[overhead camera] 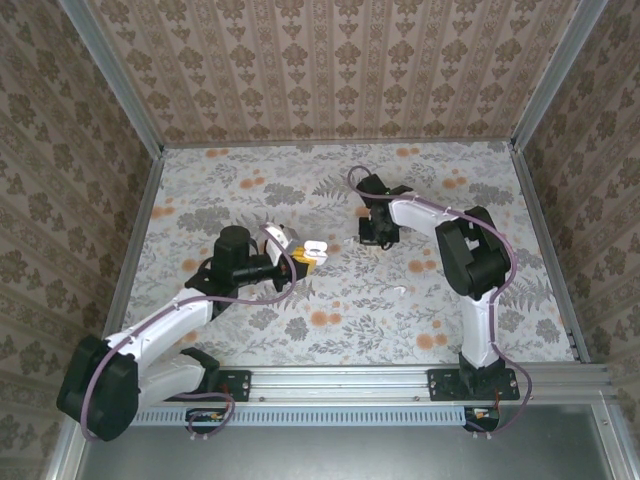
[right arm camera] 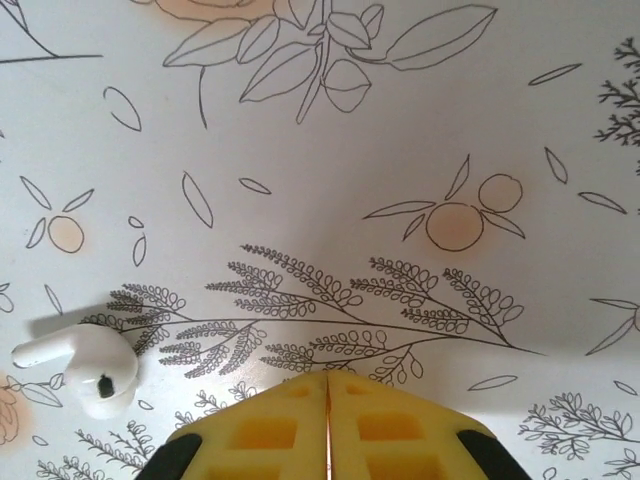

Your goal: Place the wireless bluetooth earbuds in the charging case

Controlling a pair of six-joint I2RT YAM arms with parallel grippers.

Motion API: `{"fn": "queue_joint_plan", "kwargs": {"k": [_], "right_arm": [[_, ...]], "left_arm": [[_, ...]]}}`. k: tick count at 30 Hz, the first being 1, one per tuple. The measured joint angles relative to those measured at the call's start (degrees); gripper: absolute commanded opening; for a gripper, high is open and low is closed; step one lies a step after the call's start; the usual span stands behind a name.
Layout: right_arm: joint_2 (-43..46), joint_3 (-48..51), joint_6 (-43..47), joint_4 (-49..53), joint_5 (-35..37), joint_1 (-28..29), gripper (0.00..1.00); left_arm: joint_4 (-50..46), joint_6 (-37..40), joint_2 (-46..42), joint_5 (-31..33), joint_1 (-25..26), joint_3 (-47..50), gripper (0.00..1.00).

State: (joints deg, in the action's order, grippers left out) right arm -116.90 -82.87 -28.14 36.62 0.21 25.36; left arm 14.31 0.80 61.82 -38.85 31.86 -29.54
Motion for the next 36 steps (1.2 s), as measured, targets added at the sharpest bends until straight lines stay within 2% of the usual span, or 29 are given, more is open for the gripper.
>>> {"fn": "queue_joint_plan", "kwargs": {"k": [3,8,13,27,36], "right_arm": [[1.2,0.0,-0.4,0.0,0.0,2.0,0.12],[2.1,-1.6,-2.1,0.4,0.0,4.9,0.28],[2.1,-2.1,-5.6,0.9,0.3,4.5,0.38],[-1.2,-3.4,-11.3,-0.9,0.2,3.8,0.39],[-4.1,-5.3,-11.4,-2.4,-0.7,3.4,0.34]], "left_arm": [[0.0,0.1,0.1,0.2,0.0,0.0,0.00],[0.0,0.1,0.9,0.2,0.0,0.0,0.00],[0.0,0.2,1.1,0.1,0.0,0.0,0.00],[0.0,0.3,1.1,0.1,0.0,0.0,0.00],[0.2,0.3,1.7,0.1,0.0,0.0,0.00]]}}
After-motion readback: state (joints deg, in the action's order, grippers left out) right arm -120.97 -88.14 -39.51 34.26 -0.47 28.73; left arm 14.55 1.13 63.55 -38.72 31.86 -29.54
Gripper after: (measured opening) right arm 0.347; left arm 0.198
